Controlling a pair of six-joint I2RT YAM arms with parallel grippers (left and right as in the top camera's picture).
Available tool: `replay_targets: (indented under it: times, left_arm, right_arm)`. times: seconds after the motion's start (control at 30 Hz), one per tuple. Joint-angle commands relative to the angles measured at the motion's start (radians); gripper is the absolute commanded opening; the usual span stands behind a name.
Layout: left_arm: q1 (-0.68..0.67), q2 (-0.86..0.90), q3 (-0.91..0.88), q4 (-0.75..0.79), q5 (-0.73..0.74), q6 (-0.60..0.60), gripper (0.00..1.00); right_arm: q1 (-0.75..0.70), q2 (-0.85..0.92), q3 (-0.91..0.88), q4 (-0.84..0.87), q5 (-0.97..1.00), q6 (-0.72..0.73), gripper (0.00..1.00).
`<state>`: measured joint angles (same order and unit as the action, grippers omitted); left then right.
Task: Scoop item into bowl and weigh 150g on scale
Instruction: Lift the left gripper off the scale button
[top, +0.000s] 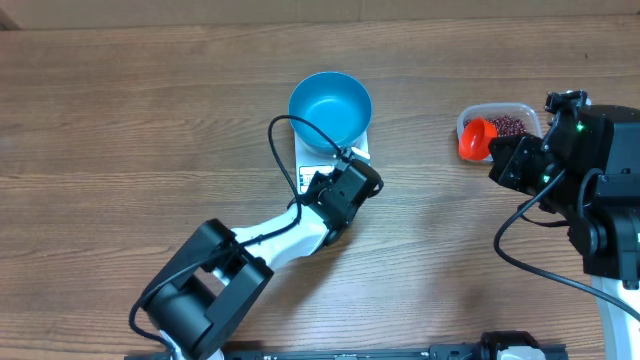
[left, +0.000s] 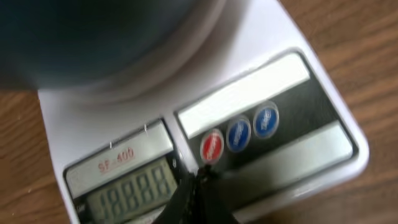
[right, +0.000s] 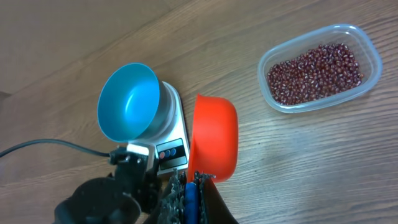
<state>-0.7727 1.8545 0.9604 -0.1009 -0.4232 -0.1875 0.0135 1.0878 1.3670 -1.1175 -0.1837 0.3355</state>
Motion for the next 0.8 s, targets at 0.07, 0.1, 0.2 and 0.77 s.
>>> replay_targets:
  times: [0.07, 0.1, 0.2, 0.77]
  left_arm:
    - [-0.025, -0.090, -0.020, -0.058, 0.002, -0.019, 0.04]
    - [-0.029, -0.106, -0.020, -0.066, 0.002, -0.019, 0.04]
    - [-0.040, -0.160, -0.020, -0.111, 0.003, -0.019, 0.04]
    - [-0.033, -0.513, -0.020, -0.349, 0.011, -0.111, 0.99]
  right_arm:
    - [-0.003, -0.003, 0.027, 0.009, 0.000, -0.011, 0.04]
    - [-0.003, -0.003, 0.027, 0.009, 0.001, -0.013, 0.04]
    - [-0.003, -0.003, 0.027, 0.008, 0.000, -0.024, 0.04]
    - [-0.003, -0.003, 0.027, 0.007, 0.000, -0.024, 0.04]
